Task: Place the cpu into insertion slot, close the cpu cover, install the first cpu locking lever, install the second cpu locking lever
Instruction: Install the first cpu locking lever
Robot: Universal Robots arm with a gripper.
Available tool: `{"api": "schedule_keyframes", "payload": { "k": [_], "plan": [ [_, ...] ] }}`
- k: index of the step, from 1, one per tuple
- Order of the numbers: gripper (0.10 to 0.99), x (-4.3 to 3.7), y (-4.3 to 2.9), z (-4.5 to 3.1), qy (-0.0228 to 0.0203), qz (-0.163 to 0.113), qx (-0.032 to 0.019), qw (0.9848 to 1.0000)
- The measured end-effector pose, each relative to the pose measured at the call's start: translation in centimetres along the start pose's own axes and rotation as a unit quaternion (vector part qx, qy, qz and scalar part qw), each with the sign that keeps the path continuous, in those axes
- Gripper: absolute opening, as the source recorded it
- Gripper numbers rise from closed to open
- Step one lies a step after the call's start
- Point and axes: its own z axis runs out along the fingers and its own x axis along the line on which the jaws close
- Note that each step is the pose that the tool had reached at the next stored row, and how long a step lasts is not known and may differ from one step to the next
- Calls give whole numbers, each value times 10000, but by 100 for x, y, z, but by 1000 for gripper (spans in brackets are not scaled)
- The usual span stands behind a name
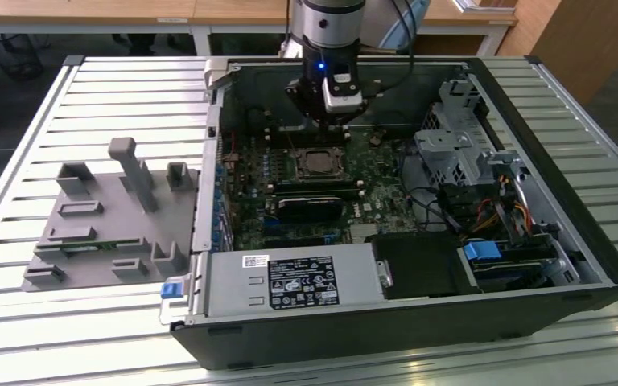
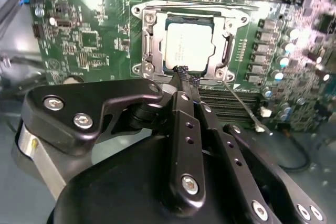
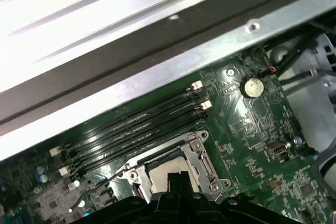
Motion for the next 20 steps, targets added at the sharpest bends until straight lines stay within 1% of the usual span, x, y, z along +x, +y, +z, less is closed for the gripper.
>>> {"api": "schedule_keyframes", "payload": {
  "k": [3, 7, 11, 12, 14, 18, 20],
  "plan": [
    [106, 0, 0, 0, 6, -269, -10, 9996],
    [106, 2, -1, 0, 13, -611, -21, 9981],
    [106, 68, -39, -3, 19, -663, -36, 9978],
    [106, 74, -41, -3, 21, -689, -40, 9976],
    [106, 74, -41, -3, 25, -847, -45, 9964],
    [106, 74, -41, -3, 33, -1185, -57, 9929],
    [106, 74, -42, -8, 36, -1298, -61, 9915]
  ]
}}
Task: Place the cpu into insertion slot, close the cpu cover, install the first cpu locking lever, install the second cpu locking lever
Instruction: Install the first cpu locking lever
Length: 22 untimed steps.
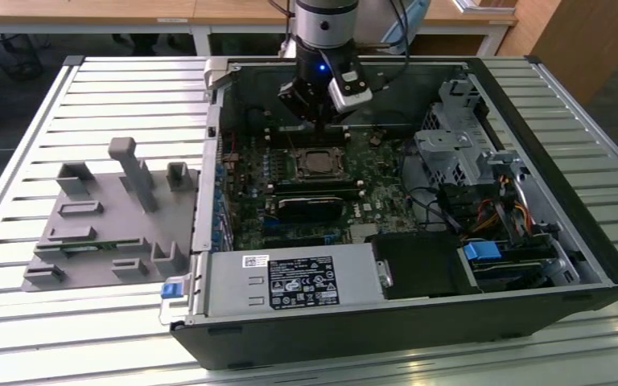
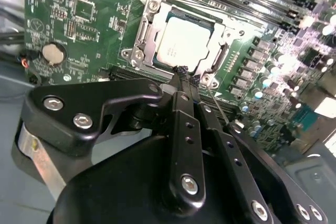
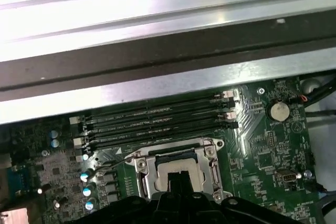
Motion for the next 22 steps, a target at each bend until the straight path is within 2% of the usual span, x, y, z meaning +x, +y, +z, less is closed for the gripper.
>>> {"api": "schedule_keyframes", "payload": {
  "k": [7, 11, 17, 22],
  "plan": [
    [106, 4, 1, -42, 7, -298, -13, 9996],
    [106, 81, -14, -46, 14, -344, -45, 9994],
    [106, 209, -38, -51, 14, -344, -54, 9994],
    [106, 252, -86, -53, 15, -343, -55, 9994]
  ]
}}
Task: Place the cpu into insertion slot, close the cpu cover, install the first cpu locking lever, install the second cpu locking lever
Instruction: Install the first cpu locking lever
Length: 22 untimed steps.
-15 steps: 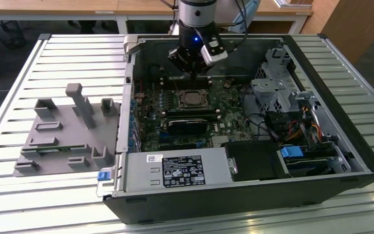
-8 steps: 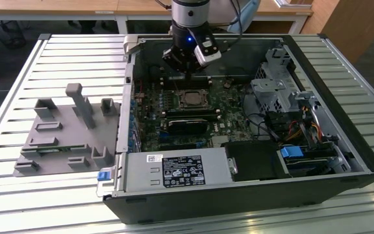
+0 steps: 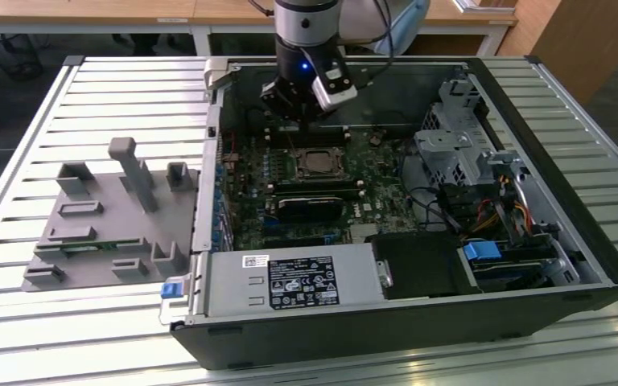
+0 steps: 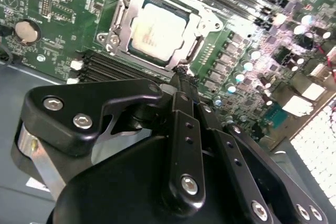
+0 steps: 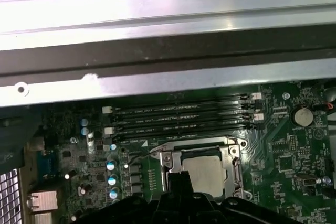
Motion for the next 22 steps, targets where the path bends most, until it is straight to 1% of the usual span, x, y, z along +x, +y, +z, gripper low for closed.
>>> {"api": "schedule_keyframes", "payload": {
  "k": [2, 5, 9, 11, 14, 17, 22],
  "plan": [
    [106, 41, -27, -3, 0, 0, 0, 10000],
    [106, 130, -56, -6, 0, 0, -2, 10000],
    [106, 228, -70, -10, 1, 0, -10, 10000],
    [106, 269, -75, -12, 4, 1, -26, 10000],
    [106, 320, -81, -13, 6, 2, -51, 10000],
    [106, 377, -88, -16, 7, 2, -60, 10000],
    [106, 415, -81, -17, 8, 2, -63, 10000]
  ]
}}
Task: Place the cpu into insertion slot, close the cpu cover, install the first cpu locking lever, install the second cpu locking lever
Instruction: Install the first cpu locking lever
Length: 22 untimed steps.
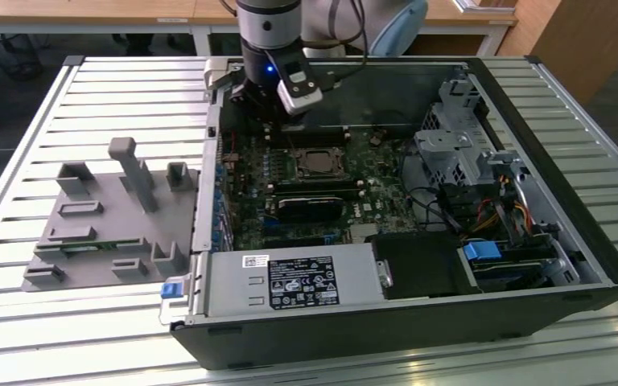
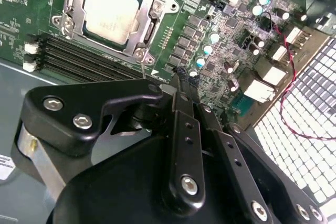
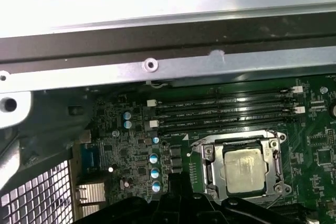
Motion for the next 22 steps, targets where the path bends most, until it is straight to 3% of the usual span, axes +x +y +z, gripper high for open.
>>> {"api": "schedule_keyframes", "payload": {
  "k": [22],
  "plan": [
    [106, 38, 179, 7, 0, 0, -1, 10000]
  ]
}}
